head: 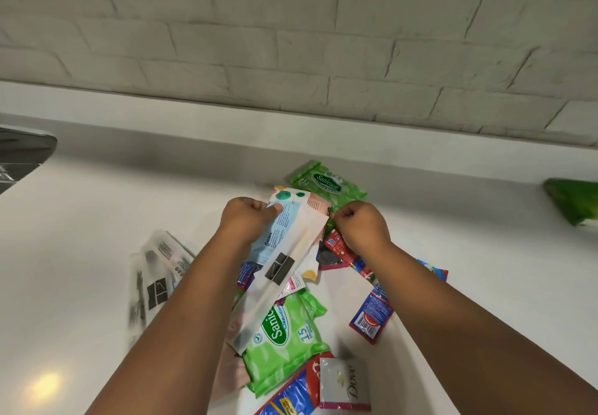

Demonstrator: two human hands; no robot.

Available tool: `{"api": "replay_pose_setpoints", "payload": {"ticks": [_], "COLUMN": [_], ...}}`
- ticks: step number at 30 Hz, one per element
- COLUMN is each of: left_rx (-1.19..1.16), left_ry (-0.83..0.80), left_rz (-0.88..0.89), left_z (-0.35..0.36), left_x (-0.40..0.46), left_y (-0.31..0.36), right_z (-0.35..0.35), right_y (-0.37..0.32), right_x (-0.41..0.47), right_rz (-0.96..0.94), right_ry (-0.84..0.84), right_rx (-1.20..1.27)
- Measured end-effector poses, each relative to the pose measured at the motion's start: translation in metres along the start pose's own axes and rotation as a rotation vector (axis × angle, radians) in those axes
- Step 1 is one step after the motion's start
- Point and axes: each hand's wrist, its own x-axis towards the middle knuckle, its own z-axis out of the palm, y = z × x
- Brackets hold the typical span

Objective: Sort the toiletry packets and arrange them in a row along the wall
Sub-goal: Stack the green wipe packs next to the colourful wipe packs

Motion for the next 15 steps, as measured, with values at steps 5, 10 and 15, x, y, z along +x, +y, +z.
{"api": "replay_pose_setpoints", "payload": {"ticks": [5,10,15], "left_rx": [-0.303,-0.36,-0.512], "left_ry": [-0.082,-0.074,-0.034], "left_rz": [0.013,0.107,0.232], "left_z": [-0.001,-0.002,0.007], "left_x": [-0.007,-0.008,-0.016], "left_y": [0.007,0.025,0.05], "right_z": [-0.002,-0.015,-0.03], "right_y": [-0.001,-0.017,-0.05], "right_x": [0.0,-0.006,-0.031], "right_rz": [0.014,-0.089,-0.346], "right_ry": [0.004,0.121,-0.041], "right_rx": [0.066,0.321,0.479]}}
